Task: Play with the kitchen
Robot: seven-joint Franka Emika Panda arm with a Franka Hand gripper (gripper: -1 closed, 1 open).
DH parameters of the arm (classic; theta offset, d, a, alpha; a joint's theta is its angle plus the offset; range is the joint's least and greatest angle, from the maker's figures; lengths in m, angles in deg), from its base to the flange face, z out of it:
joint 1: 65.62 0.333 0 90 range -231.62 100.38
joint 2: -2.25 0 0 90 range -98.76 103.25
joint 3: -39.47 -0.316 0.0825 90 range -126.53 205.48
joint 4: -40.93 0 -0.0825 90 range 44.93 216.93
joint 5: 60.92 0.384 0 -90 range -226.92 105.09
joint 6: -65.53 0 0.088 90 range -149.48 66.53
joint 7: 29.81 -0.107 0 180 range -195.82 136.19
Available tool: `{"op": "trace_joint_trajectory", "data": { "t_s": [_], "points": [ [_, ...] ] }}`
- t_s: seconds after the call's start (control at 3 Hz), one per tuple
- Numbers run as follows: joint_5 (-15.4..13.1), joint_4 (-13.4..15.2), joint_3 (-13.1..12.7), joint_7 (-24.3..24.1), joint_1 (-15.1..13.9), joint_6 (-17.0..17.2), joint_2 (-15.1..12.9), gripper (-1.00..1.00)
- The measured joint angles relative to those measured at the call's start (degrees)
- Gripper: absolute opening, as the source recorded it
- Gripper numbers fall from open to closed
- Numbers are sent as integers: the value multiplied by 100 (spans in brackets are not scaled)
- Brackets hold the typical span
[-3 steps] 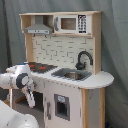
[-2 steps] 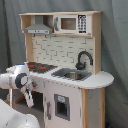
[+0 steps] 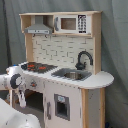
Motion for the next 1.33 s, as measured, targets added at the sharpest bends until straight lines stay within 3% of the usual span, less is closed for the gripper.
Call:
{"op": "trace_joint_trajectory", "data": {
  "t_s": [0.67, 1.33],
  "points": [
    [1, -196, -356, -1118, 37, -2, 3, -100],
    [1, -313, -426, -2268, 273, -21, 12, -100]
  ]
}}
